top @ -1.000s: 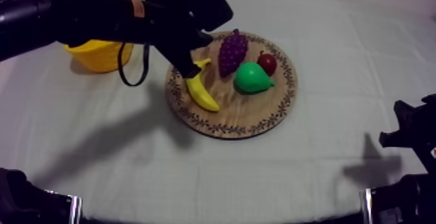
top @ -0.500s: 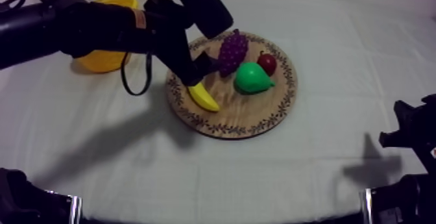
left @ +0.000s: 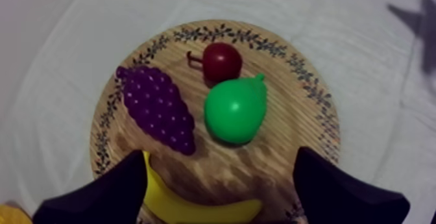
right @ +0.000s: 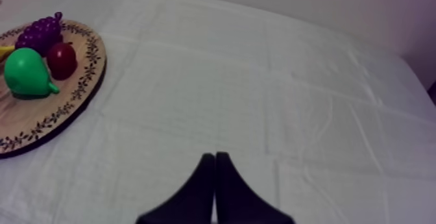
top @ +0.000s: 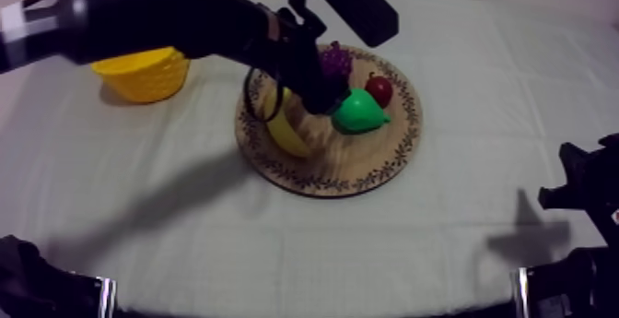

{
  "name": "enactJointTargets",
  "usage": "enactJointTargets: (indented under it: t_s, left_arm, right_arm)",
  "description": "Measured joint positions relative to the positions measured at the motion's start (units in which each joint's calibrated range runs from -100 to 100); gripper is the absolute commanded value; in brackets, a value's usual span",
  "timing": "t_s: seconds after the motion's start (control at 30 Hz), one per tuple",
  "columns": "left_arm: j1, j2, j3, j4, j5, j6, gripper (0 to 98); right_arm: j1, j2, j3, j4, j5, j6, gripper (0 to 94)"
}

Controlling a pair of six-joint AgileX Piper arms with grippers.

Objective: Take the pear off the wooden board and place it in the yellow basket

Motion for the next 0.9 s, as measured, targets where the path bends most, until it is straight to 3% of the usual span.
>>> enactJointTargets:
  t_s: [0.43, 0.67, 0.9]
  left_arm:
    - [0.71, 23.97, -26.14, -3.56, 20.20, 1.08, 76.6]
    - [0.83, 33.97, -39.32, -5.72, 30.72, 2.02, 64.0]
    - [0.98, 38.03, -45.82, -7.26, 36.98, 3.17, 55.6]
  right_arm:
    - [0.00, 0.00, 0.00, 0.00, 0.00, -0.06, 0.3]
    - [0.00, 0.00, 0.00, 0.00, 0.00, 0.01, 0.3]
    - [0.00, 0.00, 0.00, 0.00, 0.00, 0.01, 0.3]
